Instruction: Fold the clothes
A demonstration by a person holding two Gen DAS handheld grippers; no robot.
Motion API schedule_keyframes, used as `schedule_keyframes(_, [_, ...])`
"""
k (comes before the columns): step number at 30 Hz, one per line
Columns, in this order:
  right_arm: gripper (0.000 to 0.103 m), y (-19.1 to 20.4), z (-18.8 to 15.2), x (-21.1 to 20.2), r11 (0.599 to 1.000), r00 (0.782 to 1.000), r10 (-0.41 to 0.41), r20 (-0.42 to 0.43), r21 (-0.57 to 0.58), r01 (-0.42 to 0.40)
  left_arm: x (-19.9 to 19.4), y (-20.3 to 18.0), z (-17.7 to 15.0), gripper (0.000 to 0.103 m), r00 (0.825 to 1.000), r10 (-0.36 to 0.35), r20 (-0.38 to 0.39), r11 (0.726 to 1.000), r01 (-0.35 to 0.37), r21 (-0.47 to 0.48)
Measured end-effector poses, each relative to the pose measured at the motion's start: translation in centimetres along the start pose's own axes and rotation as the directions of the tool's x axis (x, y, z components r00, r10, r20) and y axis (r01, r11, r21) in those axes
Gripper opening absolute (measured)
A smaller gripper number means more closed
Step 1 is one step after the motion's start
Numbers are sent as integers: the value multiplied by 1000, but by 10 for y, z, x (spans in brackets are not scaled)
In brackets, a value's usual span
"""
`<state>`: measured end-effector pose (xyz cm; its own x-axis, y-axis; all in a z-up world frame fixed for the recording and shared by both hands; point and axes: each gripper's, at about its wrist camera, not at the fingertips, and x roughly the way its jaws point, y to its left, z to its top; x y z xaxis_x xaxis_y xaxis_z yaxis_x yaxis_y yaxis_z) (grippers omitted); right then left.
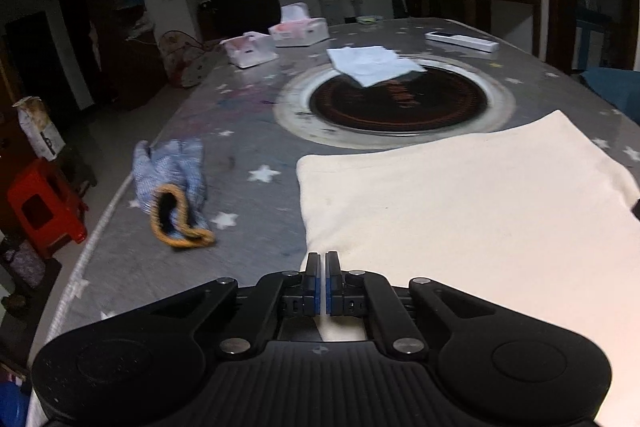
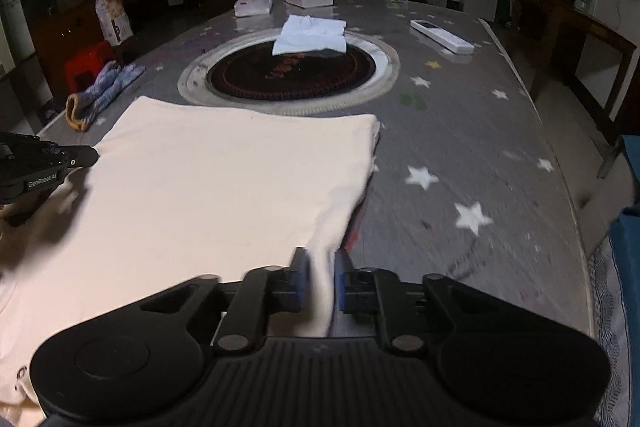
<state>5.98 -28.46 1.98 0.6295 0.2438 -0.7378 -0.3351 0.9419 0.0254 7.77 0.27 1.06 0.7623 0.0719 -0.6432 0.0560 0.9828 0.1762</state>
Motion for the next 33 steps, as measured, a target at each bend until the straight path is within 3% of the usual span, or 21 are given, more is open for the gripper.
schedule_keyframes(4, [23,6,-11,-23,999,999,-3,38,-33,4,-1,8,-1,4,1000,-16,0,1000,16,-11])
schedule_keyframes(6, [29,13,-25,-38,998,999,3,44,-62,0,-5,10,-2,6,1000,-28,1,999,28,-21])
schedule_keyframes(13, [36,24,-62,-67,994,999,17,28,-106,-14,-53,-12,-24,18,988,-152,1,988,152,-14])
schedule_keyframes(17, [36,24,-73,-65,996,1000,20,19,-86,-19,-77,-26,-43,25,984,-175,-17,984,174,-28])
schedule_keyframes(22, [37,23,-77,-64,997,999,22,26,-75,-20,-100,-29,-63,28,991,-134,7,990,134,-53])
schedule_keyframes(27, [38,24,-77,-65,997,999,21,25,-75,-19,-95,-6,-59,30,1000,-9,18,994,11,-108])
schedule_keyframes(30, [38,24,-78,-65,997,1000,17,26,-75,-15,-87,13,-52,36,998,56,17,984,-52,-170])
schedule_keyframes(33, [40,24,-78,-65,998,1000,14,26,-69,-12,-83,38,-44,35,994,107,20,962,-99,-256])
